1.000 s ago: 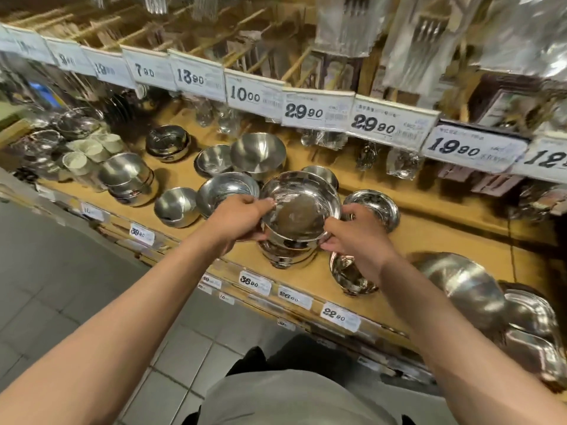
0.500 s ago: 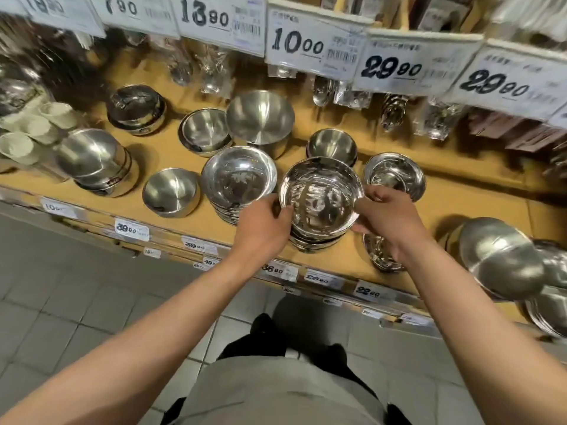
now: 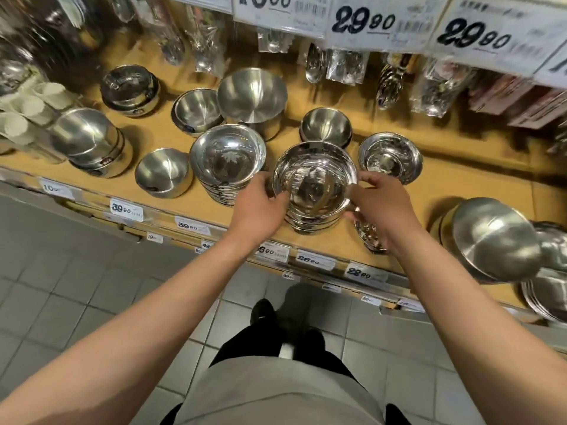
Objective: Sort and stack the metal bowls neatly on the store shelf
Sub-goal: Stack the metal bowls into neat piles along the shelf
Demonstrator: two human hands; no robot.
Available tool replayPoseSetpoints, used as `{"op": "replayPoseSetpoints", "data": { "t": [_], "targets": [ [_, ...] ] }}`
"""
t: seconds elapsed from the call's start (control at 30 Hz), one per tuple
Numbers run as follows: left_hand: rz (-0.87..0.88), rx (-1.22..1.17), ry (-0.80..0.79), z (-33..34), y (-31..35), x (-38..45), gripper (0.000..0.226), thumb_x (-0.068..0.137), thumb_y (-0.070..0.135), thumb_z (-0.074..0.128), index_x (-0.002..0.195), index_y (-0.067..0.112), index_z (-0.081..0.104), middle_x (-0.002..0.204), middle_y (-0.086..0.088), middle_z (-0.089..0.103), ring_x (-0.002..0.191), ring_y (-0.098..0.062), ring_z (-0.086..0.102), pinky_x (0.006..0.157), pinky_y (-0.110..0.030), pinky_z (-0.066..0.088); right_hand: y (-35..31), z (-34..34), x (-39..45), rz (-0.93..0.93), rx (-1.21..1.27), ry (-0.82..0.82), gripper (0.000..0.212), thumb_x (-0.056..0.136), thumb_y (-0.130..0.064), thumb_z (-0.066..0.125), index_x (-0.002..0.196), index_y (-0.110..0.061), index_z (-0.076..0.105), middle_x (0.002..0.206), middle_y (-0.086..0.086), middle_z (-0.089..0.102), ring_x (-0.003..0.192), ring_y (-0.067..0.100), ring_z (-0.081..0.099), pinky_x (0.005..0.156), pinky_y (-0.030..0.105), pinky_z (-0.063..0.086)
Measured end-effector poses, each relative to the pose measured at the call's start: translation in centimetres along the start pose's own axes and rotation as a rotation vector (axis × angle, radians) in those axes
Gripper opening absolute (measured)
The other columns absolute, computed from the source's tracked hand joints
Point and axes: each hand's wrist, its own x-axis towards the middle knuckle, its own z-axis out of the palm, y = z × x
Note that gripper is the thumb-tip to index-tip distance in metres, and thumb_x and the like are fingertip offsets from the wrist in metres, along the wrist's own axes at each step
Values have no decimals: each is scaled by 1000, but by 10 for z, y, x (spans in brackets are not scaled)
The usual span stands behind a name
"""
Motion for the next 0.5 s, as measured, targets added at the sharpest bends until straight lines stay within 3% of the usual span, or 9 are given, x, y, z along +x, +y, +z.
{"op": "replayPoseSetpoints", "data": {
  "t": [0.07,0.13,0.23,0.33,0.43,0.5],
  "targets": [
    [-9,26,-8,2,4,-1,37,92,21,67,128,18,56,100,-2,72,87,-22,71,82,-47,61,-1,-5,1,-12,-50,20,24,93,-16,72,117,-20,75,108,0,76,66,11,75,76,36,66],
    [-2,70,-5,2,7,1,25,89,21,67,111,24,56,94,0,70,86,-24,71,80,-45,61,-3,-7,2,-31,-109,27,30,93,-17,73,123,-19,73,107,-3,74,64,8,75,75,35,66],
    [-8,98,8,-2,13,6,14,86,20,69,93,23,57,84,3,64,82,-25,69,79,-48,61,-7,-5,1,-54,-118,35,25,92,-13,71,117,-17,74,82,-15,68,60,9,73,74,38,66],
    [-9,112,-3,-6,16,12,18,85,16,68,102,16,62,89,-3,68,86,-30,71,79,-53,61,-6,-1,-4,-74,-105,40,24,92,-12,70,112,-26,71,75,-22,58,59,10,73,73,36,66],
    [1,101,-17,-8,16,16,22,87,14,66,108,14,63,94,-6,71,88,-30,71,83,-51,60,-2,3,-7,-69,-56,45,33,92,-8,71,80,-36,60,82,-14,60,61,6,74,63,24,63],
    [23,118,-10,-8,14,19,24,88,13,65,111,13,63,94,-6,72,87,-29,71,84,-49,60,1,5,-9,-72,-64,67,25,93,-9,70,85,-32,65,84,-6,68,65,9,75,67,27,65]
  ]
}}
